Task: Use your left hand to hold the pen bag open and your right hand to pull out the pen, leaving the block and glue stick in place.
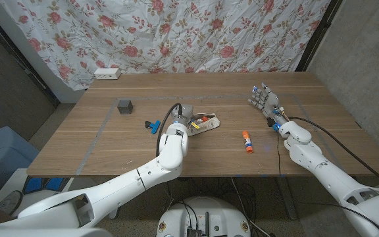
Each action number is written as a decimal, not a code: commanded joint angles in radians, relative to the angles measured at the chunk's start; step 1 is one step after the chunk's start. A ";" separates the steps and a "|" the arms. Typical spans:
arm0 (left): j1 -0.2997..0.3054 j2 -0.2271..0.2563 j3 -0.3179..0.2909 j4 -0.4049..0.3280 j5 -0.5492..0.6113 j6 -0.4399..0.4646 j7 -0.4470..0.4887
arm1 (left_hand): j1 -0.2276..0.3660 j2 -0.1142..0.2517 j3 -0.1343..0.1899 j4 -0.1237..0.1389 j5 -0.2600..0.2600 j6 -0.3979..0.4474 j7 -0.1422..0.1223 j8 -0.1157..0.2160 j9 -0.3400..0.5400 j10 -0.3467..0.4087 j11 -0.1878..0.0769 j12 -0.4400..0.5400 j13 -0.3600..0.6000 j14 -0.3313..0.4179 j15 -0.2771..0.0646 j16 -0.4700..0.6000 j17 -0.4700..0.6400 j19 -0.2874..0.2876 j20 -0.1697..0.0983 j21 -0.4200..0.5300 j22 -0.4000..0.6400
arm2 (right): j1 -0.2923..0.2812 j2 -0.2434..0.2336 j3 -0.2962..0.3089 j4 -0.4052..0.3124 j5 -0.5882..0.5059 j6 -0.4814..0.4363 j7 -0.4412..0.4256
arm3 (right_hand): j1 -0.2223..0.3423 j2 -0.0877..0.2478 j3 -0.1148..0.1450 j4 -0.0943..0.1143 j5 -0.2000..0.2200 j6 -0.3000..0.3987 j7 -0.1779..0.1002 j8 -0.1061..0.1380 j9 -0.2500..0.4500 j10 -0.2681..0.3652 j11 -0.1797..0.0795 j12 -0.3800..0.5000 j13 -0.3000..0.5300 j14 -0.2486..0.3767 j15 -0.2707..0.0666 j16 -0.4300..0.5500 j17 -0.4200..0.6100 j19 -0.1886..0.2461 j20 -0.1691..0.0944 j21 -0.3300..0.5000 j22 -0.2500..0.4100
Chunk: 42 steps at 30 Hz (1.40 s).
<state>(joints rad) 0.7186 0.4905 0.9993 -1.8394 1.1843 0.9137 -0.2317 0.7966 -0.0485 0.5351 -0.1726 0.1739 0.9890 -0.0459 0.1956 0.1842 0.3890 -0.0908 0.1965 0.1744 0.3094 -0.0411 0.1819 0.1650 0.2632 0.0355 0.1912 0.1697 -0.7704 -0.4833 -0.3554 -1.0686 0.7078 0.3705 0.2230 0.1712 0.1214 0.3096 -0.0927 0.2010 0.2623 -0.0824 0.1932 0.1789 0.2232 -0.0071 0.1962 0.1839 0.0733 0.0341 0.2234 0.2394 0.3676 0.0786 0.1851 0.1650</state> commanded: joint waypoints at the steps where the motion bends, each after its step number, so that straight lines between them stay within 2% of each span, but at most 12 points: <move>1: 0.009 0.012 -0.007 -0.013 0.010 -0.004 -0.002 | 0.010 0.000 -0.007 0.001 0.002 -0.017 -0.002 -0.007 0.003 0.008 0.005 -0.002 0.002 0.013 -0.024 0.003 0.004 0.007 -0.001 0.005 0.003 | 0.005 0.002 -0.003 0.000 -0.005 -0.006 -0.006 | 0.002 -0.002 0.001 -0.005 -0.001 0.007 -0.002 -0.003 0.002 -0.005 0.003 -0.003 0.004 0.005 0.007 0.005 0.001 -0.001 0.002 0.005 0.005; 17: 0.025 0.026 -0.023 -0.034 0.003 -0.028 -0.020 | 0.013 -0.027 -0.033 -0.002 0.001 -0.060 -0.005 -0.018 0.003 -0.004 0.005 -0.008 0.003 0.010 -0.028 -0.001 0.004 0.005 -0.003 0.001 0.003 | -0.014 -0.005 -0.001 -0.029 -0.005 -0.014 -0.025 | 0.002 -0.001 0.001 -0.006 -0.002 0.007 -0.003 -0.003 0.002 -0.005 0.002 -0.003 0.004 0.005 0.007 0.006 0.002 -0.001 0.003 0.005 0.005; 26: 0.048 0.039 -0.066 -0.065 -0.072 -0.048 -0.009 | 0.012 -0.049 -0.056 0.001 0.000 -0.122 -0.005 -0.026 0.001 -0.025 0.007 -0.012 0.004 -0.006 -0.025 -0.004 0.005 -0.005 0.000 -0.002 0.003 | -0.021 -0.012 -0.001 -0.044 -0.009 -0.017 -0.034 | 0.001 -0.001 0.001 -0.007 -0.002 0.006 -0.002 -0.003 0.002 -0.004 0.004 -0.003 0.004 0.005 0.007 0.007 0.002 -0.001 0.002 0.005 0.005; 38: 0.050 0.057 -0.071 -0.071 -0.119 -0.052 0.003 | 0.009 -0.065 -0.079 0.004 0.000 -0.166 -0.009 -0.023 0.000 -0.058 0.008 -0.017 0.004 -0.039 -0.018 -0.009 0.006 -0.029 -0.001 -0.009 0.002 | -0.024 -0.016 0.000 -0.054 -0.011 -0.022 -0.042 | 0.001 -0.001 0.002 -0.008 -0.002 0.006 -0.003 -0.003 0.002 -0.004 0.003 -0.003 0.004 0.005 0.006 0.007 0.002 -0.002 0.002 0.005 0.005; 42: 0.050 0.061 -0.074 -0.074 -0.143 -0.052 0.008 | 0.007 -0.067 -0.087 0.007 0.000 -0.178 -0.012 -0.020 -0.001 -0.080 0.014 -0.019 0.004 -0.068 -0.003 -0.014 0.006 -0.050 -0.004 -0.012 0.002 | -0.024 -0.015 0.000 -0.053 -0.011 -0.022 -0.044 | 0.001 -0.001 0.002 -0.009 -0.002 0.007 -0.002 -0.003 0.002 -0.004 0.004 -0.003 0.004 0.004 0.007 0.007 0.002 -0.002 0.002 0.005 0.005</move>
<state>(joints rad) 0.7647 0.5393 0.9356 -1.9046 1.1002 0.8667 -0.2363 0.7986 -0.1069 0.4575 -0.1673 0.1739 0.8196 -0.0589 0.1732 0.1813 0.3192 -0.0788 0.1810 0.1743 0.2613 -0.0407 0.1733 0.1650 0.2230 0.0327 0.1835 0.1697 -0.7914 -0.4964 -0.3564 -1.1151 0.6984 0.3521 0.1854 0.1713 0.1214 0.3108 -0.0938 0.2010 0.2624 -0.0824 0.1932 0.1789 0.2232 -0.0072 0.1962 0.1839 0.0733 0.0341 0.2234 0.2392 0.3676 0.0786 0.1851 0.1650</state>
